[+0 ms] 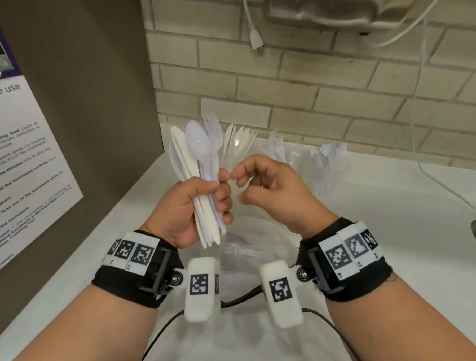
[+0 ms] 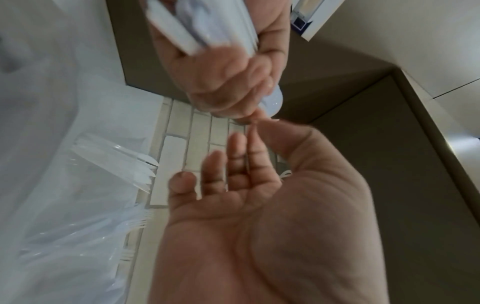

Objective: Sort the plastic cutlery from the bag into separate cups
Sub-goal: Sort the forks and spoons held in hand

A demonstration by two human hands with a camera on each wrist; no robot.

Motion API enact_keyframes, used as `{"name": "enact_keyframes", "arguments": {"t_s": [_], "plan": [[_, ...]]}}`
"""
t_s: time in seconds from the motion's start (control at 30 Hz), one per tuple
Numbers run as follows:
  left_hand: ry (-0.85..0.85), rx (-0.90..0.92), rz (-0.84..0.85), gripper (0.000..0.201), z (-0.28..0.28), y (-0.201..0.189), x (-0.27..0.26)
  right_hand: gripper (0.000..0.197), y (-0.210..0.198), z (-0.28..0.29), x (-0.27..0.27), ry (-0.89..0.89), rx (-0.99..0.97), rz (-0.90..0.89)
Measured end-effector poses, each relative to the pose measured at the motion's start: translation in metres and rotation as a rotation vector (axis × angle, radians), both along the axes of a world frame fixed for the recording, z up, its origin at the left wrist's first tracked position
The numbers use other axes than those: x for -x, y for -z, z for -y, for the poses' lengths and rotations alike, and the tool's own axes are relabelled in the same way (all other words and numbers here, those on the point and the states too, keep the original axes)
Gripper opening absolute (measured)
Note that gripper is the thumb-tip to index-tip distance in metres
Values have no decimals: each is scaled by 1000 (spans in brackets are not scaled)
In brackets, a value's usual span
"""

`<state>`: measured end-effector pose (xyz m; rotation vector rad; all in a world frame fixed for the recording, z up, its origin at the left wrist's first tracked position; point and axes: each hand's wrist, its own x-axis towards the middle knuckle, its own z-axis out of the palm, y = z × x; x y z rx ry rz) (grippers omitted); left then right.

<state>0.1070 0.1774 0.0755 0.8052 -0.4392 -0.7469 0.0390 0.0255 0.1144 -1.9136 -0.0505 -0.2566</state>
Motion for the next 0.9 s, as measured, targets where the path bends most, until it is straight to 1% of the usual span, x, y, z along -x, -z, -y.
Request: {"name": "enact_keyframes", "arguments": {"t_s": [0.07, 0.1, 0.17, 0.23, 0.3, 0.37, 0.47, 0.6, 0.67, 0.73, 0.83, 0.9], "plan": [[87, 31, 20, 34, -1, 1, 0, 21, 1, -1, -3, 79, -104, 44], [109, 32, 37, 36, -2, 2, 0, 18, 1, -1, -5, 121, -119, 46], [112, 8, 70, 39, -1, 2, 3, 9, 2, -3, -7, 147, -109, 31], [93, -35, 82, 40, 0, 2, 5, 10, 2, -5, -7, 126, -103, 23], [57, -102, 79, 35, 0, 3, 6, 10, 2, -6, -5, 103, -128, 5], [23, -169, 76, 35, 0, 4, 8, 9, 2, -6, -5, 99, -129, -7], [21, -181, 62, 34, 2, 5, 13, 6, 5, -7, -5, 87, -119, -46], [31, -189, 80, 33, 3, 8, 16, 7, 4, -8, -1, 37, -135, -102], [21, -206, 104, 30, 4, 9, 18, 10, 3, -9, -1, 56, -145, -112], [-29, -242, 138, 23, 7, 8, 20, 13, 6, -10, -5, 99, -142, -111], [-120, -277, 140, 19, 10, 10, 19, 14, 14, -13, -11, 204, -48, -80], [-132, -257, 128, 14, 11, 12, 18, 14, 17, -16, -13, 234, -18, -72]]}}
